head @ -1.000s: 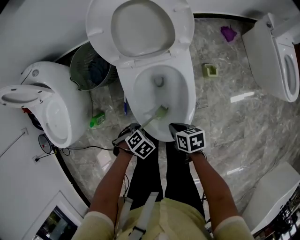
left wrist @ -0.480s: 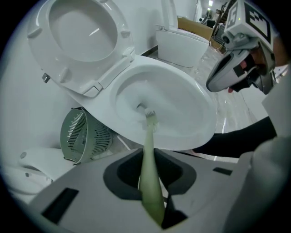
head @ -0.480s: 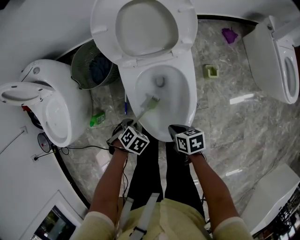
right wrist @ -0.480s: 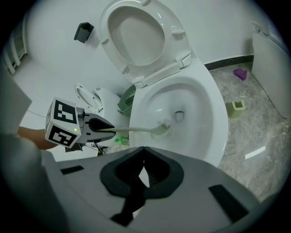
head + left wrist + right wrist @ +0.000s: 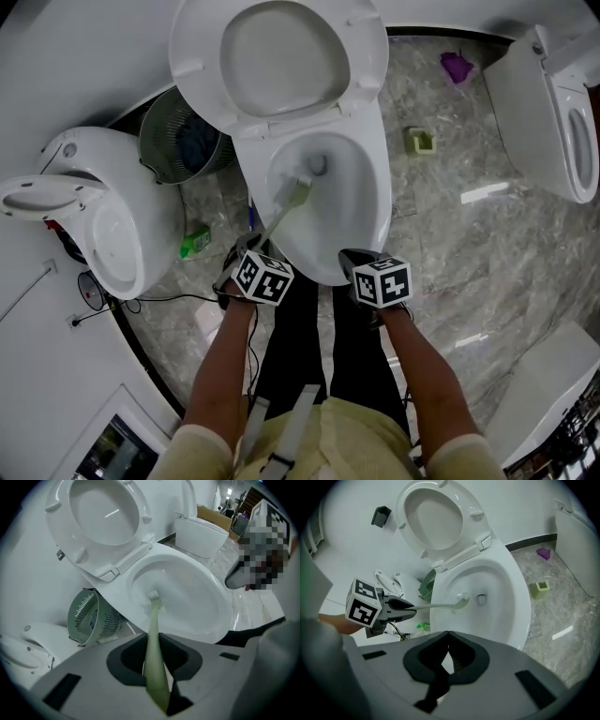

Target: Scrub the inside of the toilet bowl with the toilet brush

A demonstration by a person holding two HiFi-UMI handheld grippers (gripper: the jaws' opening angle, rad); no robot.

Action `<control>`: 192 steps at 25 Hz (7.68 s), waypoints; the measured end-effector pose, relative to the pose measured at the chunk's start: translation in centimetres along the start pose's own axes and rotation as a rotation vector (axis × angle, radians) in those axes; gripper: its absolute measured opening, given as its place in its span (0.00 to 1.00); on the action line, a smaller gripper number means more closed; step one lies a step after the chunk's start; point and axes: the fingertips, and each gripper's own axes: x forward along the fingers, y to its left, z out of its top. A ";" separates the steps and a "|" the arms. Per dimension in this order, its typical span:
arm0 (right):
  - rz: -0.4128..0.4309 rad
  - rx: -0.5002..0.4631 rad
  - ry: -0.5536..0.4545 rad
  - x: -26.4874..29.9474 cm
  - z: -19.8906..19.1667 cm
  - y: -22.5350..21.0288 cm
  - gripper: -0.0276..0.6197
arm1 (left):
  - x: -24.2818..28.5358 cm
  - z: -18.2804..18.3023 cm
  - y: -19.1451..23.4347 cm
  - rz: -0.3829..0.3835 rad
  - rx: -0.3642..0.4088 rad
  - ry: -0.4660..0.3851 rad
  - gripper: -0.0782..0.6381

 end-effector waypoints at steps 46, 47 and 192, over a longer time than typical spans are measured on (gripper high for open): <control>-0.016 0.159 -0.103 -2.7 1.5 -4.9 0.07 | 0.4 10.5 -6.6 -0.246 0.139 -0.128 0.22; -0.016 0.157 -0.100 -2.7 1.4 -4.9 0.07 | 0.3 10.0 -6.9 -0.252 0.165 -0.119 0.22; -0.014 0.111 -0.008 0.5 -1.2 -1.6 0.07 | -2.2 -2.0 -3.3 -0.130 0.893 0.186 0.22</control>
